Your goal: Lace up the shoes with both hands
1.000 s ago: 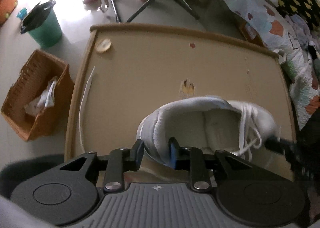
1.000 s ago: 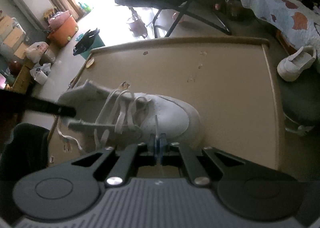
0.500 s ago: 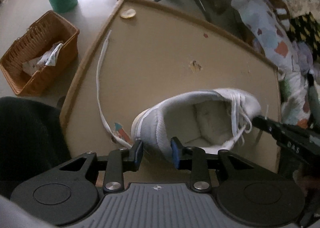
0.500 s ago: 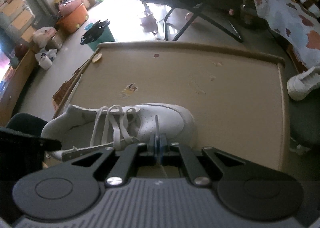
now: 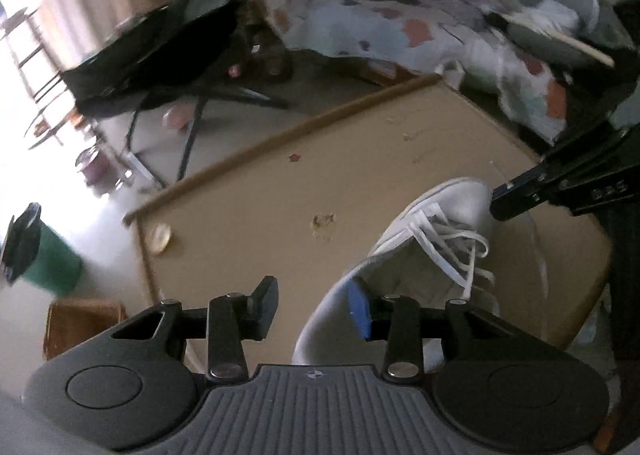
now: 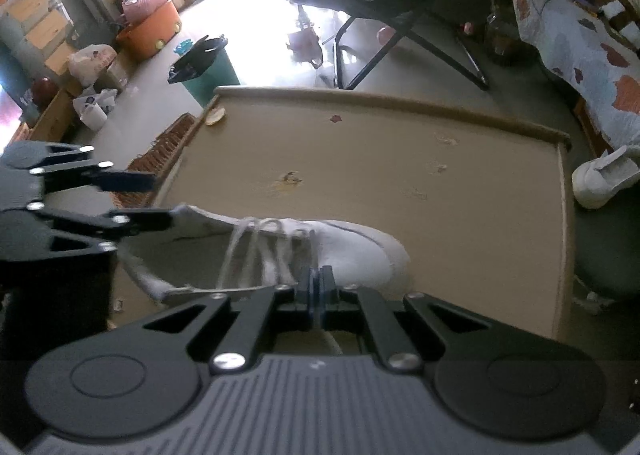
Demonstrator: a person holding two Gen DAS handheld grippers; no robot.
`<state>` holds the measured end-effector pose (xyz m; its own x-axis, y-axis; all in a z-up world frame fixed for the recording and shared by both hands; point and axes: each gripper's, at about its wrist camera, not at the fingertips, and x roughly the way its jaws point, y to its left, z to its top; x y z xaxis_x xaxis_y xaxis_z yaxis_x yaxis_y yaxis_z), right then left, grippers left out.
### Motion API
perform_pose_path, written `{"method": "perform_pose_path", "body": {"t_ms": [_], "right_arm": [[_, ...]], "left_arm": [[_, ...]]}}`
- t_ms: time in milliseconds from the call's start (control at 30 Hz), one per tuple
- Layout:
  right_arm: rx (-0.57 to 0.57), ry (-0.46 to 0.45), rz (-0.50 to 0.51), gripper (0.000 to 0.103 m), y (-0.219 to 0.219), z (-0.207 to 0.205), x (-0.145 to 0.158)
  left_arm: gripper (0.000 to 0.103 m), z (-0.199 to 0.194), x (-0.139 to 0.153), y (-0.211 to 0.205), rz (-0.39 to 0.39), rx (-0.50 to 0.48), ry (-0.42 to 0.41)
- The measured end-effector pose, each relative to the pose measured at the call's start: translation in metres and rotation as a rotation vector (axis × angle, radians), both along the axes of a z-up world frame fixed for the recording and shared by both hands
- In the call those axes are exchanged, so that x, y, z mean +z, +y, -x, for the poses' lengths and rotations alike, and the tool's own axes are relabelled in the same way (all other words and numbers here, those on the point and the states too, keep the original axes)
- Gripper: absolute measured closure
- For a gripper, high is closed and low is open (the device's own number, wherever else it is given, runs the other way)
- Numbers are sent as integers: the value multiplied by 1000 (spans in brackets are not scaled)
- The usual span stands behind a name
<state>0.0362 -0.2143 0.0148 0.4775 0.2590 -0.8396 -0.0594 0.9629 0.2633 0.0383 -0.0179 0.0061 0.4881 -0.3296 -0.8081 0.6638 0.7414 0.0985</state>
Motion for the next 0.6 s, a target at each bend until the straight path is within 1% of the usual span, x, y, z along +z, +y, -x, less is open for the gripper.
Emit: {"method": "perform_pose_path", "body": {"t_ms": [233,267,300,333,400,433,467,567,600], "right_arm": [[-19,18,-89,100,10,-8,14],[-24,22,-97,100,12,-10,15],[-28,27,-102,100,13,-13,15],[-31,31,-105,100,16,-15,16],[-35,41,-115,100,21,-21,15],[-35,47,-121,100,24,-24,15],[-34,53,-123,100,26,-26,14],[-22,79,-124,100,35,-33,10],[-17,88,-125,100,38,-36,9]], "left_arm": [[62,3,-17,-11,-9,-241,-35],[62,0,-15,-12,-7,-245,-42],[63,-2,-16,-11,5,-247,-28],[67,-4,-16,-11,18,-249,-11],[69,-12,-18,-8,55,-218,42],[77,-17,-19,-6,72,-199,72],[79,-24,-23,-3,102,-175,102],[79,-45,-37,7,192,-102,190],[79,-50,-42,13,236,-71,226]]}}
